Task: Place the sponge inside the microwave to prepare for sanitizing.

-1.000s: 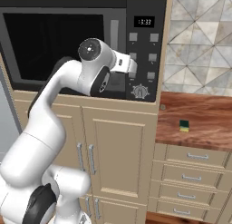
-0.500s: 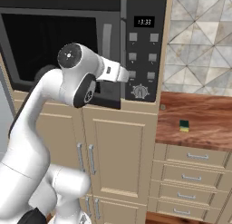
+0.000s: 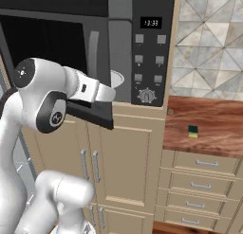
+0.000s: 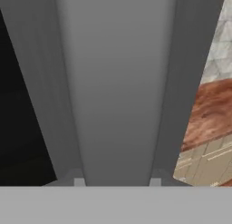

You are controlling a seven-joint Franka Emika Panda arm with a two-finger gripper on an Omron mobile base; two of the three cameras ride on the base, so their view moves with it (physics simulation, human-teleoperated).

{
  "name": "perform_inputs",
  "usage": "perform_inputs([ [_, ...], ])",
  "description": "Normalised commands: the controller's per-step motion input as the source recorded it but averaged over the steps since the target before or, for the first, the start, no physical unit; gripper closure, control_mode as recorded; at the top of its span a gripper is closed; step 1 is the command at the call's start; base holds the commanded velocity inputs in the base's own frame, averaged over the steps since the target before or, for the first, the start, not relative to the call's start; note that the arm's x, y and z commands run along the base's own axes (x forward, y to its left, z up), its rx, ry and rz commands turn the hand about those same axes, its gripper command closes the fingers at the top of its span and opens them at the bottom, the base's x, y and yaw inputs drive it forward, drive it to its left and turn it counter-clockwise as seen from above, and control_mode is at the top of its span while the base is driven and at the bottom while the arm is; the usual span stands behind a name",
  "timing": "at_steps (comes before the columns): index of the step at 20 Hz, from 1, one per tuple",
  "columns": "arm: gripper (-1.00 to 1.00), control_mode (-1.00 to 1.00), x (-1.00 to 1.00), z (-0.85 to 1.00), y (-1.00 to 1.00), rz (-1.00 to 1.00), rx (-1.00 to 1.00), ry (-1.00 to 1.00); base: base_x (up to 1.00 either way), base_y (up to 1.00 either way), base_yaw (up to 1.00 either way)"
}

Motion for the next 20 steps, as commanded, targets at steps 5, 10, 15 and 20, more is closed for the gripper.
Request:
perform_inputs([
  [5, 1.00, -1.00, -0.72, -0.03, 0.31, -0.10, -0.03, 0.00, 0.00, 0.00, 0.00],
  [10, 1.00, -1.00, -0.55, 0.00, 0.35, -0.10, 0.00, 0.00, 0.00, 0.00, 0.00],
  [15, -1.00, -1.00, -0.43, 0.00, 0.35, -0.10, 0.00, 0.00, 0.00, 0.00, 0.00],
  [20, -1.00, -1.00, -0.10, 0.00, 0.12, -0.04, 0.00, 0.00, 0.00, 0.00, 0.00],
])
